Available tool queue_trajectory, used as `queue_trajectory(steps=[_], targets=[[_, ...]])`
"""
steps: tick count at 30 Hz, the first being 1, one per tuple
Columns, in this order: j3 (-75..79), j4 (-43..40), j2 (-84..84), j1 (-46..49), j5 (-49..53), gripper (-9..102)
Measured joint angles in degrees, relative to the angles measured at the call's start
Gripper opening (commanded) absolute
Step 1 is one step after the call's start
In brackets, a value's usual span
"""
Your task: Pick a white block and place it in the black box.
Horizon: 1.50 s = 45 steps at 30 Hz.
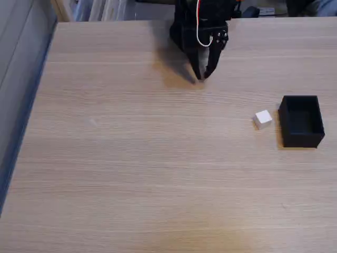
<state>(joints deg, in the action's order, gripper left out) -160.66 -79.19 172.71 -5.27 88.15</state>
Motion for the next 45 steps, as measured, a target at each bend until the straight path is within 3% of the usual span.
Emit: queue_trajectory(steps=[4, 15, 25, 45], targets=[[6.50, -1.49, -6.94, -3.69, -3.60, 26], [12.30, 0.18, -16.08, -15.73, -13.18, 30], [15.03, 9.58, -27.33, -16.44, -15.47, 30], [23.03, 17.67, -45.70, -20.21, -19.78, 30]])
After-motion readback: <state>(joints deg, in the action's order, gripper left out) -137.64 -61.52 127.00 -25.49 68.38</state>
